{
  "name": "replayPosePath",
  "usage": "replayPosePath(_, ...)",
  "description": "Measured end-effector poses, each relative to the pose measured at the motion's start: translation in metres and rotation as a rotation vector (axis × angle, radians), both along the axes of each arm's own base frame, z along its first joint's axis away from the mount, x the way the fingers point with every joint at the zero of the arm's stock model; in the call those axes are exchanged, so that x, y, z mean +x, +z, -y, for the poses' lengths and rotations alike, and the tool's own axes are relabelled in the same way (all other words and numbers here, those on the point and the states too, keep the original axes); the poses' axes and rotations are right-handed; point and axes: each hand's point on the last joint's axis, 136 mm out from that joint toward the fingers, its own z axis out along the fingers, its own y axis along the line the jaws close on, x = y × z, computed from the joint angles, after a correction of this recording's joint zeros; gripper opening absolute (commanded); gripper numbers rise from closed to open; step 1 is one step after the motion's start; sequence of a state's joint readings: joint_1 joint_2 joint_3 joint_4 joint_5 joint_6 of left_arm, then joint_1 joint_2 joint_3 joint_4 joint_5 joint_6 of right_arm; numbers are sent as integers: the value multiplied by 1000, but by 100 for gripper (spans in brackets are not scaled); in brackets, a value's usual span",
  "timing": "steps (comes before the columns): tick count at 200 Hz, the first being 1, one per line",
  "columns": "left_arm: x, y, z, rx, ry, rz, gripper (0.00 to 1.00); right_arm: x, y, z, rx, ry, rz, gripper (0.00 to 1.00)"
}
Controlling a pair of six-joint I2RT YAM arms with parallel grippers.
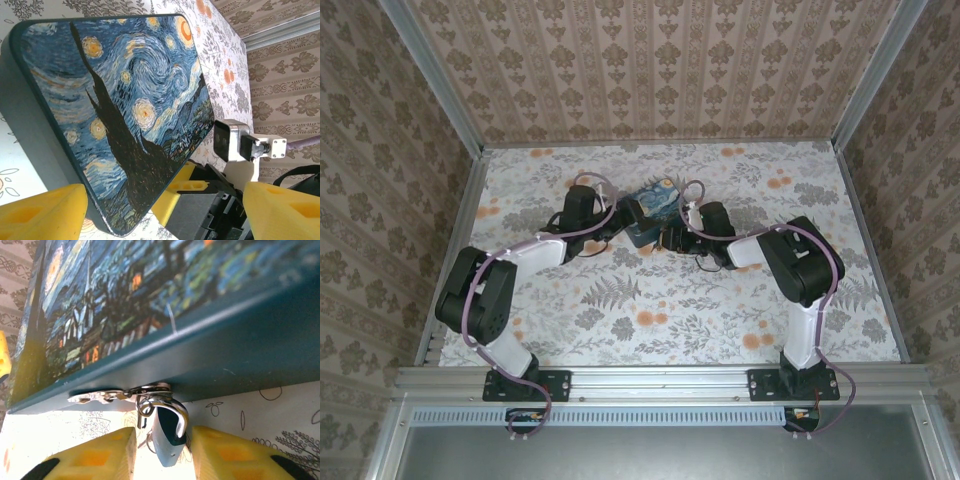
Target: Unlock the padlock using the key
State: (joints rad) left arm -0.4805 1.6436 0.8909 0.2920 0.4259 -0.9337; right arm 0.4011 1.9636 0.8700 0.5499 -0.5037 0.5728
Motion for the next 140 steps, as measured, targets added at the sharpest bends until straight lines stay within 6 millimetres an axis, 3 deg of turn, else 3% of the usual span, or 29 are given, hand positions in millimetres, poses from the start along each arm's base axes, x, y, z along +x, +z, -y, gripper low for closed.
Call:
replayPosePath(70, 10, 13, 4, 1, -13, 31, 82, 2, -2, -4, 12, -30, -8, 1)
replayPosePath(103, 11, 11, 2, 102, -39, 29, 82, 2, -2, -4, 29, -47, -27, 0)
replayPosePath(140, 15, 18, 12, 368, -92, 99, 82, 1, -2, -4, 55, -70, -46, 0)
